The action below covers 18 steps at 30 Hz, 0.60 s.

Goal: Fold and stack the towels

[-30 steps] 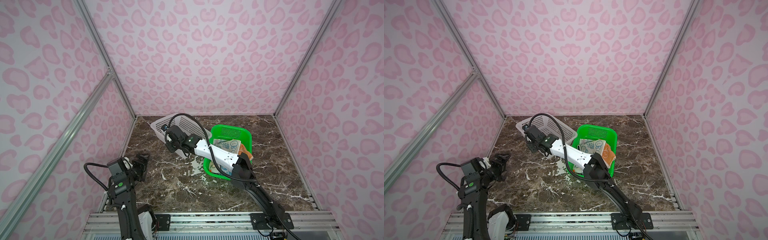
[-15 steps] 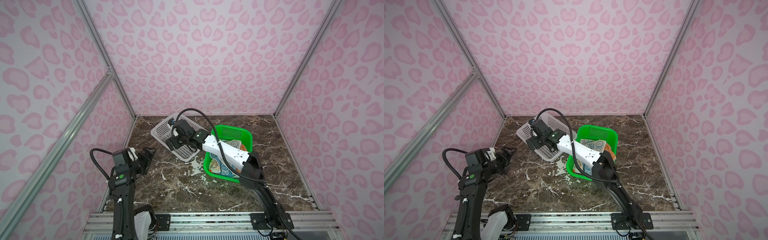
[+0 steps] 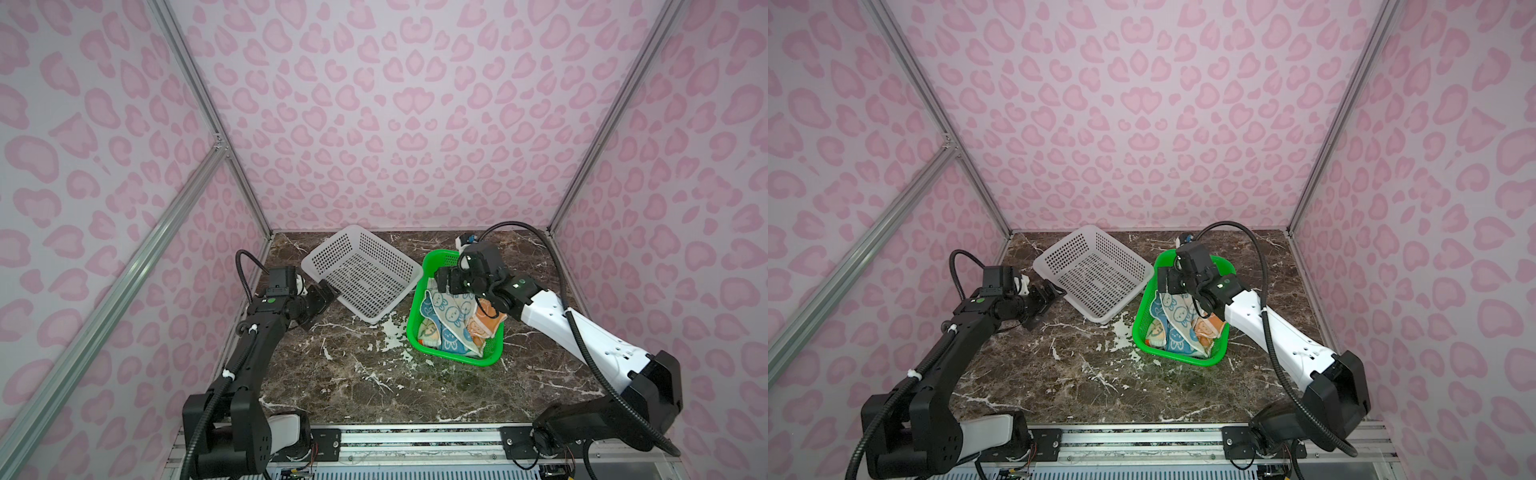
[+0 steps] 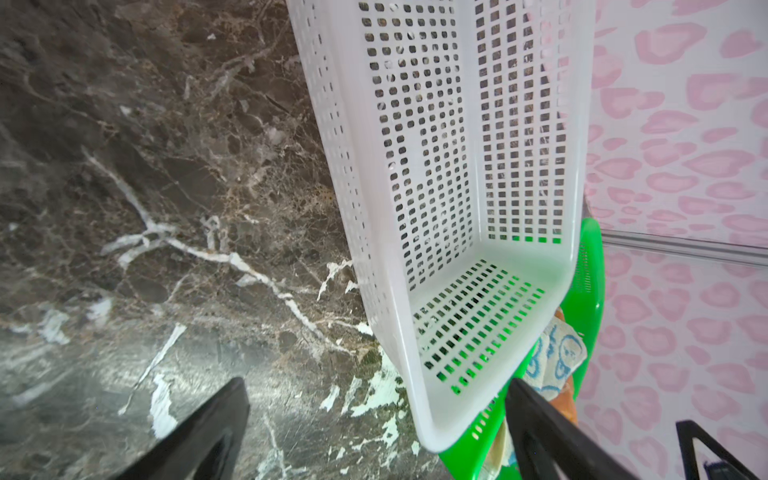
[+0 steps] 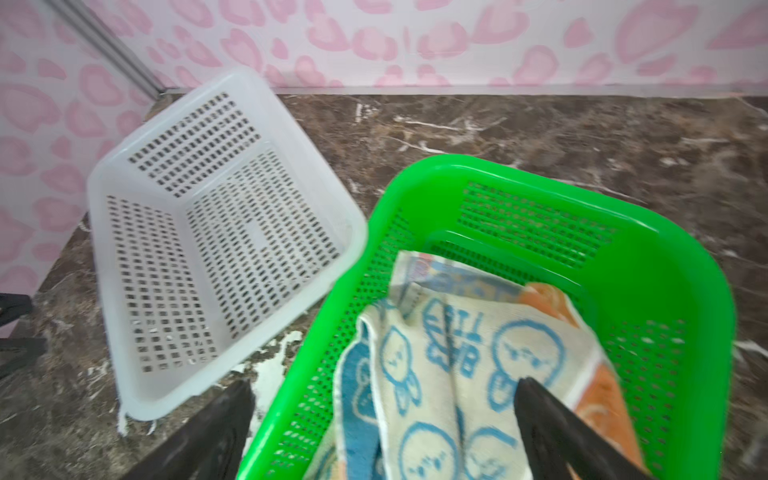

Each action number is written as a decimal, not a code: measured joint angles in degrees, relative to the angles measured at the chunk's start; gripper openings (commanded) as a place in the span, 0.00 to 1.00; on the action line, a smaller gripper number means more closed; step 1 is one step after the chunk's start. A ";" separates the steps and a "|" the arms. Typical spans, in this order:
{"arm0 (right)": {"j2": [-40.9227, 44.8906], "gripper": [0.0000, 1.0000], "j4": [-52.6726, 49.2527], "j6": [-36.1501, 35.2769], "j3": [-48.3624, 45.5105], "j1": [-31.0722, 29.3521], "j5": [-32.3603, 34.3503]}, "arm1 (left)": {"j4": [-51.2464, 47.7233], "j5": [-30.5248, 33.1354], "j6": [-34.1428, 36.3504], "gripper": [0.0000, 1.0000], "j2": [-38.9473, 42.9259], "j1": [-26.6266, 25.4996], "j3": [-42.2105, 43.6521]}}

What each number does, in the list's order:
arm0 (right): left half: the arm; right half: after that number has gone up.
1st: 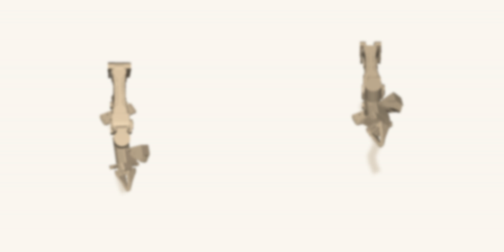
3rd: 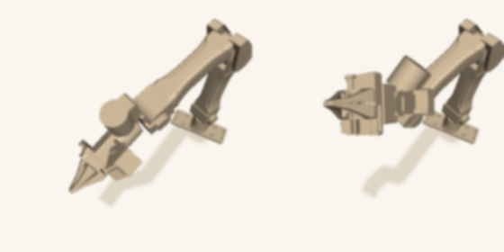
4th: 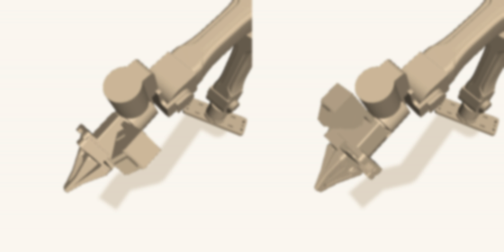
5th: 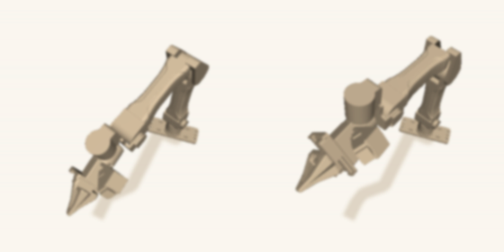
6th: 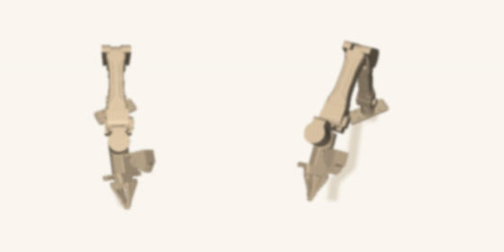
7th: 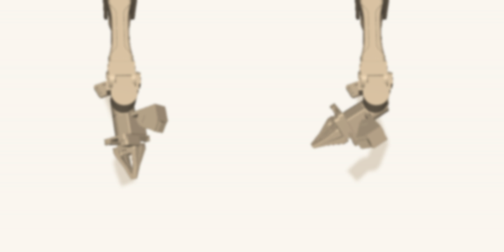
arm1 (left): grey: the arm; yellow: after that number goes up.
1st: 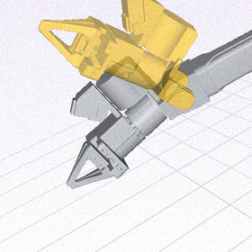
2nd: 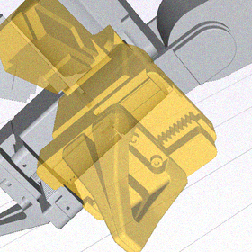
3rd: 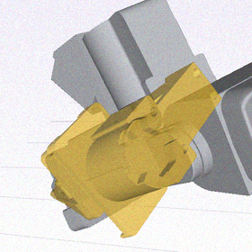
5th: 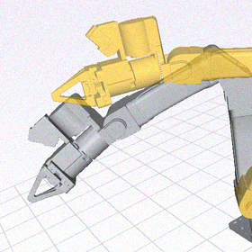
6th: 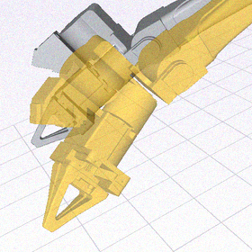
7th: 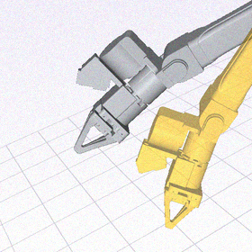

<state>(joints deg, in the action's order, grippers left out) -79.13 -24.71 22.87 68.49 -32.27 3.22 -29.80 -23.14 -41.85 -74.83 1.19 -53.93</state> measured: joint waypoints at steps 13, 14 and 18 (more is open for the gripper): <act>10.12 1.00 2.58 0.42 -10.88 7.26 -3.91 | 1.40 5.68 0.70 0.64 -21.16 -5.77 -11.78; 10.43 1.00 2.62 0.42 -11.19 7.61 -3.96 | 1.31 6.05 0.70 0.58 -21.59 -5.75 -12.26; 11.76 1.00 3.80 0.39 -12.74 8.81 -4.83 | 1.36 7.30 0.81 0.32 -23.56 -5.55 -13.42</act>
<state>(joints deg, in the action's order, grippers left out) -67.37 -20.91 23.27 55.75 -23.46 -1.61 -28.45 -15.84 -41.04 -98.39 -4.36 -67.35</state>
